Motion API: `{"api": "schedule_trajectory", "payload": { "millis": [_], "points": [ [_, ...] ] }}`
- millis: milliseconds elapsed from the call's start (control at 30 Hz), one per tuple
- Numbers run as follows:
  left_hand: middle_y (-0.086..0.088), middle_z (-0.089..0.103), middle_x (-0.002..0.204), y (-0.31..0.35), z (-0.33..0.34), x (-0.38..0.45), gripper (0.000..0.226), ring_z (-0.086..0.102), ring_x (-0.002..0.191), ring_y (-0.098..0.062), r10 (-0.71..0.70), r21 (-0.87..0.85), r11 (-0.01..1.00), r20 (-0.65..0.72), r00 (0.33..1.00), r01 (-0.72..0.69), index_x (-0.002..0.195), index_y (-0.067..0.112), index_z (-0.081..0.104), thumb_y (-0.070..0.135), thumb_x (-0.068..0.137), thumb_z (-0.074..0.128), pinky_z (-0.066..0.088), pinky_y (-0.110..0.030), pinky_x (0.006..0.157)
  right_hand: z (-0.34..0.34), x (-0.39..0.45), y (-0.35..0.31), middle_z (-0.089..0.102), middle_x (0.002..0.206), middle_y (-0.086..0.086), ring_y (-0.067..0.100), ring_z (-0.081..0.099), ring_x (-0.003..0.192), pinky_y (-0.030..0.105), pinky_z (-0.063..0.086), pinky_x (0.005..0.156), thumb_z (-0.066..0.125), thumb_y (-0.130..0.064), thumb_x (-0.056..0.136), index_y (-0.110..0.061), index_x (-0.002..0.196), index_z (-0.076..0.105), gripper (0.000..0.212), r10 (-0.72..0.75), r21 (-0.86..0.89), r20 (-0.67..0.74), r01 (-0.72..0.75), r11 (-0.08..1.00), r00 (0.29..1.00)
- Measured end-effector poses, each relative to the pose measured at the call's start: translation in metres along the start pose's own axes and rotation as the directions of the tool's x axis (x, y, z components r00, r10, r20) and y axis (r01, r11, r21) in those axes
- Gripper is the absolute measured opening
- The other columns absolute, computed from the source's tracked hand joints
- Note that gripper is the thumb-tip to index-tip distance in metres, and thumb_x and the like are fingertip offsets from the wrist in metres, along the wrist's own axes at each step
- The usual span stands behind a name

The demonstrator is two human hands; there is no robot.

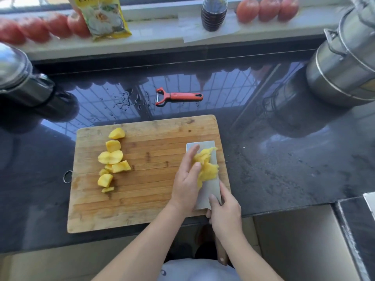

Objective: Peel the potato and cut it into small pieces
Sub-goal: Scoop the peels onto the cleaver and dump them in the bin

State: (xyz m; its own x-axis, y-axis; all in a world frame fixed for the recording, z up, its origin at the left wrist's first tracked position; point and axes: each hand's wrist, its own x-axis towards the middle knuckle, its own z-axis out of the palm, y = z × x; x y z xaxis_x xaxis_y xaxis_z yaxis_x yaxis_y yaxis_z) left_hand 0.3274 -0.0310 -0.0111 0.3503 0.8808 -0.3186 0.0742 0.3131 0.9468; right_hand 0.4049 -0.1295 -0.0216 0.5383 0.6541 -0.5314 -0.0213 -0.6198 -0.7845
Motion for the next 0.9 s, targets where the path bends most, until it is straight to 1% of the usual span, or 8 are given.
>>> {"api": "schedule_trajectory", "payload": {
  "millis": [100,200,300,433,600,733,833,900],
  "points": [
    [0.011,0.057,0.149,0.011,-0.01,-0.002,0.046,0.052,0.137,-0.005,-0.031,-0.278,0.96,-0.06,0.998,0.013,0.145,0.03,0.052,0.024,0.101,0.042,0.049,-0.028,0.109,-0.005,0.001,-0.003,0.073,0.089,-0.002,0.02,0.058,0.057,0.032,0.049,0.052,0.051,-0.006,0.1,-0.062,0.118,0.058,0.059,0.024,0.098,0.034,-0.027,0.995,0.999],
    [-0.001,0.062,0.146,0.015,-0.012,0.0,0.045,0.054,0.139,-0.016,-0.084,-0.519,0.855,-0.153,0.985,-0.007,0.144,0.017,0.053,0.007,0.105,0.034,0.042,-0.039,0.117,-0.012,0.002,-0.005,0.074,0.09,-0.003,0.021,0.052,0.053,0.032,0.045,0.048,0.05,-0.003,0.101,-0.057,0.116,0.059,0.056,0.051,0.15,0.083,-0.063,0.987,0.995],
    [-0.01,0.064,0.143,0.019,-0.011,0.004,0.043,0.054,0.14,-0.021,-0.173,-0.701,0.713,-0.176,0.969,0.0,0.143,0.011,0.053,0.005,0.106,0.032,0.029,-0.046,0.126,-0.016,0.004,-0.006,0.075,0.092,-0.002,0.02,0.051,0.054,0.033,0.044,0.049,0.051,-0.004,0.102,-0.05,0.121,0.061,0.051,0.069,0.167,0.101,-0.085,0.982,0.992],
    [-0.01,0.066,0.14,0.02,0.004,0.0,0.04,0.056,0.138,-0.021,-0.174,-0.654,0.757,-0.211,0.962,-0.007,0.135,0.013,0.06,0.004,0.104,0.035,0.032,-0.048,0.124,-0.019,0.003,-0.011,0.075,0.092,0.001,0.021,0.05,0.055,0.033,0.044,0.048,0.05,-0.004,0.103,-0.043,0.126,0.062,0.047,0.082,0.207,0.127,-0.108,0.972,0.989],
    [-0.013,0.066,0.138,0.029,0.016,-0.012,0.041,0.055,0.138,-0.023,-0.035,-0.573,0.813,-0.231,0.972,-0.106,0.121,0.011,0.067,-0.003,0.101,0.035,0.046,-0.034,0.114,-0.024,0.001,-0.011,0.074,0.093,0.007,0.021,0.049,0.054,0.032,0.043,0.046,0.051,-0.003,0.103,-0.034,0.132,0.062,0.044,0.105,0.269,0.16,-0.146,0.952,0.982],
    [-0.023,0.068,0.131,0.034,0.011,-0.012,0.036,0.059,0.134,-0.03,-0.128,-0.681,0.729,-0.225,0.966,-0.062,0.1,0.003,0.062,-0.009,0.101,0.028,0.045,-0.037,0.109,-0.031,0.0,-0.011,0.072,0.093,0.008,0.02,0.046,0.053,0.031,0.039,0.046,0.05,-0.003,0.103,-0.028,0.132,0.064,0.041,0.116,0.332,0.176,-0.17,0.928,0.978],
    [-0.026,0.069,0.127,0.037,0.0,-0.013,0.033,0.063,0.129,-0.033,-0.164,-0.749,0.66,-0.219,0.962,-0.058,0.096,0.002,0.057,-0.007,0.1,0.026,0.046,-0.04,0.112,-0.036,0.0,-0.013,0.071,0.095,0.012,0.019,0.046,0.054,0.032,0.039,0.047,0.05,-0.004,0.104,-0.029,0.13,0.065,0.039,0.115,0.357,0.181,-0.174,0.918,0.977],
    [-0.027,0.069,0.125,0.036,-0.011,-0.01,0.034,0.064,0.128,-0.036,-0.159,-0.741,0.667,-0.244,0.957,-0.078,0.097,0.003,0.057,-0.007,0.1,0.025,0.048,-0.041,0.111,-0.039,-0.001,-0.014,0.072,0.099,0.015,0.019,0.046,0.055,0.032,0.039,0.047,0.049,-0.005,0.104,-0.03,0.128,0.065,0.038,0.112,0.369,0.188,-0.176,0.913,0.976]
  ]
}}
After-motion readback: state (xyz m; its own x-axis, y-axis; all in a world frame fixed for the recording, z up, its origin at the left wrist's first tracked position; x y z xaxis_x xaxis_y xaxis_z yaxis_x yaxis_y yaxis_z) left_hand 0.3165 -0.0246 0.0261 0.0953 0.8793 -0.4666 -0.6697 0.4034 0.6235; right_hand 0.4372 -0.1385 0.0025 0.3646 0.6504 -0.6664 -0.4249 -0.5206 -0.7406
